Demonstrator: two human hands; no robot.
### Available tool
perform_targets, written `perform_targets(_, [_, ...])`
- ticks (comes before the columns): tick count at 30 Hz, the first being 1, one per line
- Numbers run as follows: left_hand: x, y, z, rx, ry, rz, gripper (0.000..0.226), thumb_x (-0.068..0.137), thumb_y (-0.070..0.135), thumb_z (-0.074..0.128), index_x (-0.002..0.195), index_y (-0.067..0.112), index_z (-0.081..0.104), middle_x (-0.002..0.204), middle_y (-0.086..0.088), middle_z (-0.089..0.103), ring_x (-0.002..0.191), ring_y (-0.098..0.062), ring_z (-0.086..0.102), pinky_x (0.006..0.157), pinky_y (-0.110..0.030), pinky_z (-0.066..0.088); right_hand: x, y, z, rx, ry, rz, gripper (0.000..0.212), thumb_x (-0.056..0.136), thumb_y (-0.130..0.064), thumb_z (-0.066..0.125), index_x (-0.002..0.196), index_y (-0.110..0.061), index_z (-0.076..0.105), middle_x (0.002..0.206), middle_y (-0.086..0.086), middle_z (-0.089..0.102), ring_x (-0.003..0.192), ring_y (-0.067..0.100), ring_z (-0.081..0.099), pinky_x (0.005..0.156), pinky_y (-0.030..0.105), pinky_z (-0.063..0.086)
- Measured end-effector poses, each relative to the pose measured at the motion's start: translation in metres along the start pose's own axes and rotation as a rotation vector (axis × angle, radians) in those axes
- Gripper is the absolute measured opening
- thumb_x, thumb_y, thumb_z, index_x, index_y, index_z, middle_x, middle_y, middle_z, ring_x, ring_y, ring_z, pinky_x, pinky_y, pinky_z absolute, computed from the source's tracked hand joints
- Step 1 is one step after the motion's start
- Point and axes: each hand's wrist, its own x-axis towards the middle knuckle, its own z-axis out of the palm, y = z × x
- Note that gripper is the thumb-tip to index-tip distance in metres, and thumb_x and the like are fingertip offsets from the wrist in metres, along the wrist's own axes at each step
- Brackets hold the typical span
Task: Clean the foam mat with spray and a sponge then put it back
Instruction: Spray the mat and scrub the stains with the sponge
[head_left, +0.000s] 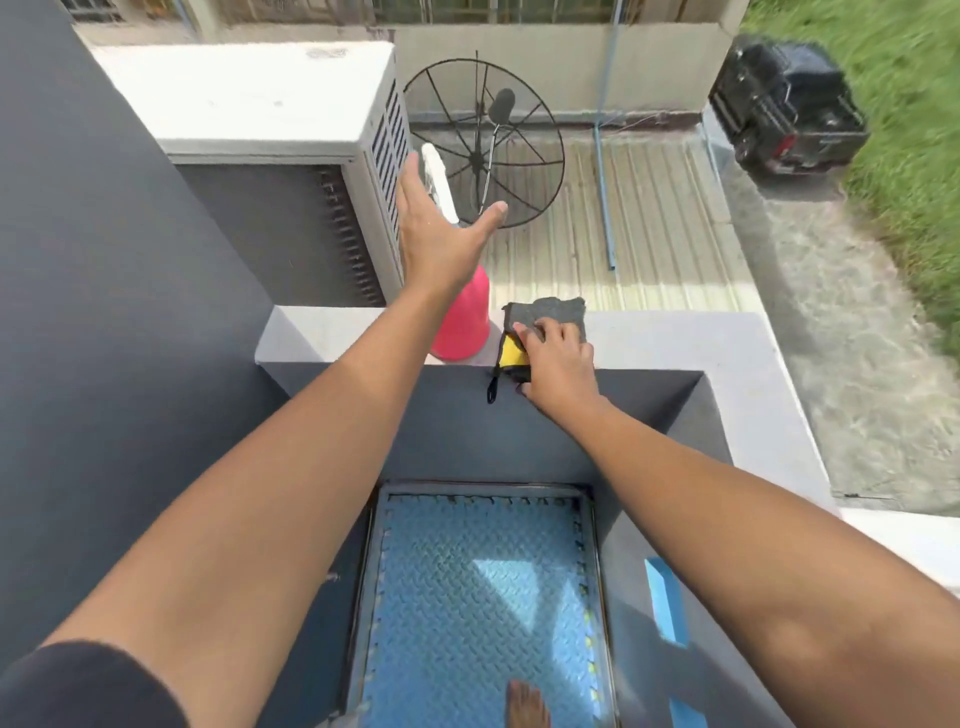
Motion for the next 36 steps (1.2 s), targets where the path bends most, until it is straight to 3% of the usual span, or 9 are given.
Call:
perform_targets(3, [0.015, 0.004, 0.013, -0.102, 0.002, -0.083, 0.084, 0.092, 0.05, 0.069, 0.158, 0.013, 0.033, 0.155, 0.0, 0.047, 0.139, -0.022, 0.05, 0.119, -0.032, 0.034, 0.003, 0.009, 0.003, 0.114, 0.068, -0.047, 0.069, 0.08, -0.017, 0.078, 0.143, -0.03, 0.05, 0.137, 0.003, 0.048, 0.124, 0.028, 0.041, 0.095, 0.043, 0.041])
perform_targets(7, [0.004, 0.003, 0.011, -0.205, 0.116, -0.016, 0.037, 0.099, 0.052, 0.052, 0.108, 0.02, 0.065, 0.077, 0.015, 0.055, 0.07, -0.024, 0.066, 0.072, -0.05, 0.059, -0.011, 0.022, 0.003, 0.362, 0.1, -0.063, 0.044, 0.087, -0.005, 0.065, 0.128, -0.022, 0.066, 0.124, 0.0, 0.059, 0.117, 0.023, 0.047, 0.096, 0.037, 0.042])
perform_targets(12, [-0.061, -0.005, -0.014, -0.197, 0.148, 0.172, 0.028, 0.098, 0.046, 0.05, 0.093, 0.023, 0.065, 0.07, 0.011, 0.058, 0.064, -0.014, 0.056, 0.062, -0.026, 0.046, -0.061, 0.005, -0.005, 0.919, 0.093, 0.218, 0.011, 0.098, -0.014, 0.058, 0.1, -0.019, 0.068, 0.09, -0.004, 0.067, 0.089, 0.017, 0.06, 0.073, 0.025, 0.045])
perform_targets(16, [-0.123, -0.032, -0.043, -0.221, 0.05, 0.138, 0.041, 0.098, 0.043, 0.052, 0.094, 0.008, 0.072, 0.075, -0.018, 0.065, 0.054, -0.039, 0.055, 0.049, -0.046, 0.044, -0.128, -0.012, 0.012, 1.031, 0.09, 0.334, 0.013, 0.099, -0.017, 0.06, 0.108, -0.017, 0.07, 0.096, 0.0, 0.073, 0.091, 0.016, 0.066, 0.078, 0.023, 0.046])
perform_targets(19, [-0.188, -0.078, -0.066, -0.162, -0.054, 0.061, 0.044, 0.097, 0.044, 0.049, 0.089, 0.008, 0.073, 0.078, -0.008, 0.072, 0.053, -0.033, 0.058, 0.054, -0.045, 0.049, -0.188, -0.027, 0.035, 1.115, 0.128, 0.437, 0.012, 0.099, -0.014, 0.06, 0.101, -0.017, 0.071, 0.089, -0.003, 0.072, 0.083, 0.009, 0.061, 0.075, 0.011, 0.045])
perform_targets(24, [-0.303, -0.189, -0.083, -0.047, -0.247, -0.177, 0.051, 0.098, 0.05, 0.047, 0.077, 0.007, 0.067, 0.053, 0.003, 0.056, 0.053, -0.029, 0.06, 0.06, -0.042, 0.05, -0.281, -0.044, 0.112, 1.174, 0.009, 0.597, 0.01, 0.097, -0.024, 0.062, 0.093, -0.027, 0.071, 0.085, -0.011, 0.072, 0.081, 0.01, 0.062, 0.079, 0.034, 0.052])
perform_targets(29, [-0.421, -0.334, -0.08, 0.087, -0.371, -0.369, 0.056, 0.093, 0.052, 0.048, 0.083, 0.004, 0.076, 0.074, -0.001, 0.069, 0.069, -0.01, 0.058, 0.068, -0.019, 0.044, -0.352, -0.05, 0.224, 1.183, -0.116, 0.706, 0.009, 0.098, -0.018, 0.061, 0.099, -0.02, 0.07, 0.096, 0.006, 0.072, 0.09, 0.023, 0.066, 0.079, 0.039, 0.056])
perform_targets(32, [-0.487, -0.43, -0.066, 0.157, -0.449, -0.492, 0.062, 0.092, 0.056, 0.048, 0.072, 0.001, 0.067, 0.068, -0.015, 0.066, 0.064, -0.019, 0.058, 0.07, -0.036, 0.044, -0.384, -0.042, 0.313, 1.117, -0.126, 0.715, 0.014, 0.098, -0.018, 0.061, 0.086, -0.025, 0.067, 0.088, 0.004, 0.07, 0.083, 0.024, 0.064, 0.071, 0.04, 0.054])
perform_targets(36, [-0.549, -0.558, -0.036, 0.317, -0.462, -0.581, 0.054, 0.1, 0.04, 0.049, 0.049, 0.023, 0.056, 0.044, 0.012, 0.055, 0.054, -0.01, 0.056, 0.069, -0.036, 0.047, -0.405, -0.02, 0.432, 1.094, -0.144, 0.692, 0.009, 0.096, -0.022, 0.063, 0.088, -0.021, 0.067, 0.092, 0.01, 0.073, 0.088, 0.027, 0.068, 0.073, 0.046, 0.056])
